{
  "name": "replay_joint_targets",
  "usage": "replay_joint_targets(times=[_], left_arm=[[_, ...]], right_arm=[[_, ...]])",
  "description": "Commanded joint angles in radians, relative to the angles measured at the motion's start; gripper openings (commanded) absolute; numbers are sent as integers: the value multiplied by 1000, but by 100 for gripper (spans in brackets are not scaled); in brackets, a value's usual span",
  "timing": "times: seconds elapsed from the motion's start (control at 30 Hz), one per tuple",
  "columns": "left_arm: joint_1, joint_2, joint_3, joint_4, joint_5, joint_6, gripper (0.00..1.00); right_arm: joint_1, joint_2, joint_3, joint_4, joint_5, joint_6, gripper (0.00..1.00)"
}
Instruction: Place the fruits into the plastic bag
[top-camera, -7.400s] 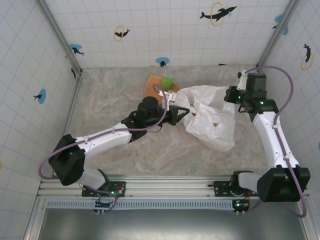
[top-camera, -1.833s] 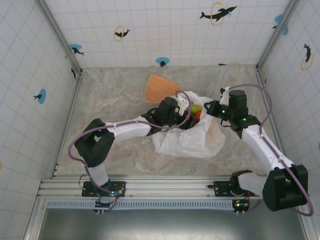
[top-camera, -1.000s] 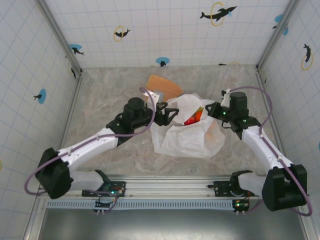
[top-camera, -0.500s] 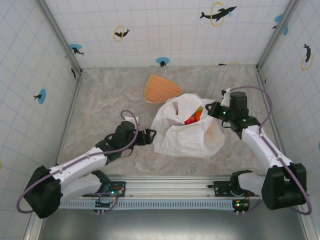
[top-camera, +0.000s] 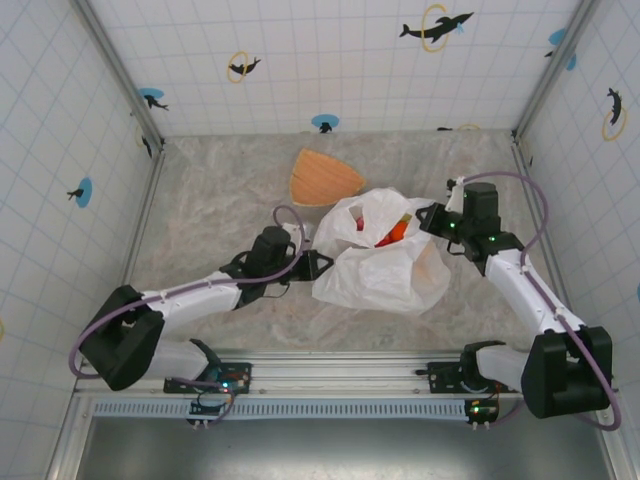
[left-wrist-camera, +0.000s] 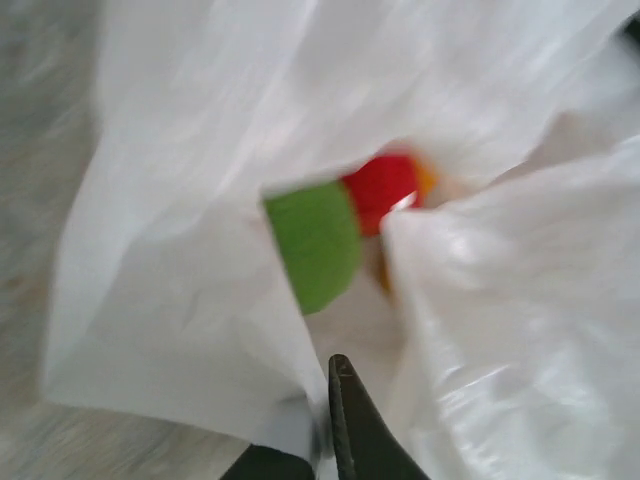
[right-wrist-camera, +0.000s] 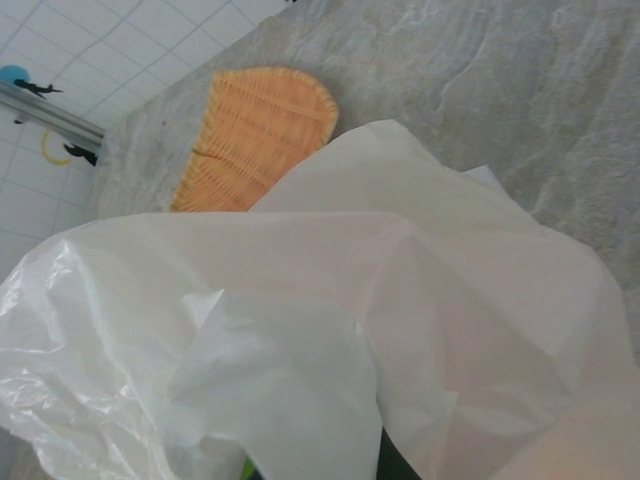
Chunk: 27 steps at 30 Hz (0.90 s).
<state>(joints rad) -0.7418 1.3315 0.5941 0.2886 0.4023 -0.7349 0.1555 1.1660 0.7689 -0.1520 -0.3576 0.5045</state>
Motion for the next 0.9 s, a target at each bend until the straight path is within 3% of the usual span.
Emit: replay_joint_targets(times=[0.0, 0.4, 0.73, 0.87], left_arm=[[-11, 7, 132, 59, 118, 52, 0], [-13, 113, 618, -45, 132, 74, 0], [56, 206, 684, -118, 130, 43, 0], [90, 248, 705, -225, 60, 96, 0]], right_arm=[[-54, -36, 95, -87, 40, -86, 4], [-96, -63, 368, -314, 156, -212, 4], [-77, -95, 269, -250, 121, -128, 3], [-21, -103, 176, -224, 144, -104, 4]])
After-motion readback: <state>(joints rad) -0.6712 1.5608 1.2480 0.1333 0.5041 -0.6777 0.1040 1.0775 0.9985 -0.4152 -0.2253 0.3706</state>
